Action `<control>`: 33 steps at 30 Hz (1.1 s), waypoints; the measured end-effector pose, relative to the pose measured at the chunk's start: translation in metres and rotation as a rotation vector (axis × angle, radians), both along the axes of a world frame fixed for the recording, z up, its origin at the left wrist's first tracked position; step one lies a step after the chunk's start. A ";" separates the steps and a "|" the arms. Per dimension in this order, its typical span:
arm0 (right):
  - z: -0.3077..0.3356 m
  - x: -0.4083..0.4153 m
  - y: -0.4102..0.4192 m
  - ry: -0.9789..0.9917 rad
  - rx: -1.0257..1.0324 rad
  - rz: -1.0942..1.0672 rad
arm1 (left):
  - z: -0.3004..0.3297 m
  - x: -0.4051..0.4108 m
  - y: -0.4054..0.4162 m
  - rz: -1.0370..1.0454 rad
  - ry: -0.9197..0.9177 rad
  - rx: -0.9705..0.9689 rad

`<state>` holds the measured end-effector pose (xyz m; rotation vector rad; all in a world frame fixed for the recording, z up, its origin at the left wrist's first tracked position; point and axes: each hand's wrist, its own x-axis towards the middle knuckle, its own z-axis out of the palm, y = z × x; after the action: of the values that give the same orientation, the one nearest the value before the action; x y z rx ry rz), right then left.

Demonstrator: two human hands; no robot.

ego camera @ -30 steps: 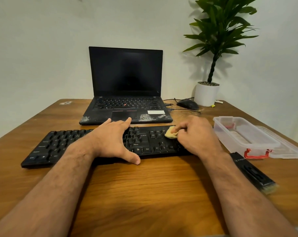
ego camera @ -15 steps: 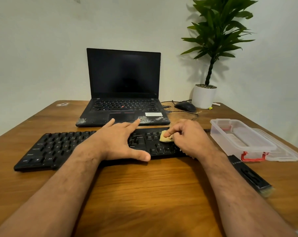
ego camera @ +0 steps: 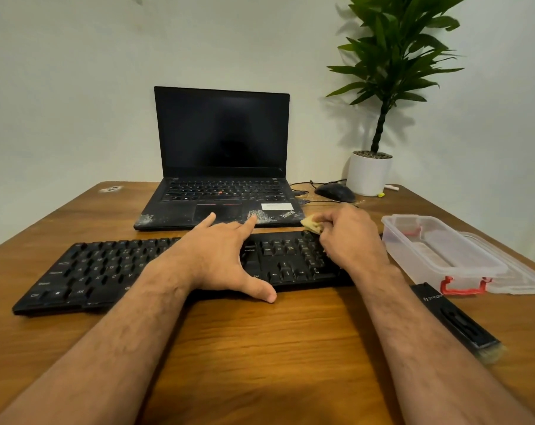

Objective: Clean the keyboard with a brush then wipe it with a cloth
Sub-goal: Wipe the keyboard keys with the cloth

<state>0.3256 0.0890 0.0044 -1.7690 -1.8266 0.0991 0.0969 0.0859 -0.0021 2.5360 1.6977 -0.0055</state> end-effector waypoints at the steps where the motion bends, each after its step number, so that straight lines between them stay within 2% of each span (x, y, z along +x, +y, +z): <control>1: 0.000 -0.001 -0.002 -0.004 0.007 0.064 | 0.000 0.000 0.000 0.001 0.005 -0.006; 4: -0.003 -0.004 -0.005 -0.038 -0.076 0.188 | 0.002 -0.001 -0.001 0.003 0.015 -0.025; 7: -0.004 -0.004 0.001 0.036 -0.085 0.068 | 0.002 -0.001 -0.002 0.001 0.010 -0.006; 11: -0.001 0.003 0.004 0.040 -0.031 -0.096 | 0.001 -0.002 -0.004 0.009 -0.011 -0.013; 13: -0.002 0.006 0.001 0.081 -0.028 -0.005 | 0.001 -0.003 -0.004 0.007 -0.007 -0.016; 15: -0.004 0.006 -0.001 0.069 -0.108 0.098 | 0.001 -0.004 -0.003 0.006 0.000 -0.019; 20: -0.003 0.004 0.003 0.019 -0.035 -0.054 | 0.002 -0.003 -0.004 0.012 0.009 -0.021; 25: -0.003 -0.003 -0.012 0.015 -0.045 0.242 | 0.001 -0.003 -0.006 0.024 0.049 0.006; 30: -0.005 0.010 -0.001 0.061 -0.068 -0.030 | 0.001 -0.004 -0.006 0.028 0.034 0.006; 33: -0.003 0.007 -0.006 0.068 -0.032 0.106 | 0.001 -0.006 -0.006 0.022 0.025 0.001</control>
<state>0.3324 0.0826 0.0010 -1.6696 -1.8792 0.2288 0.0913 0.0796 -0.0014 2.5282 1.7346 -0.0345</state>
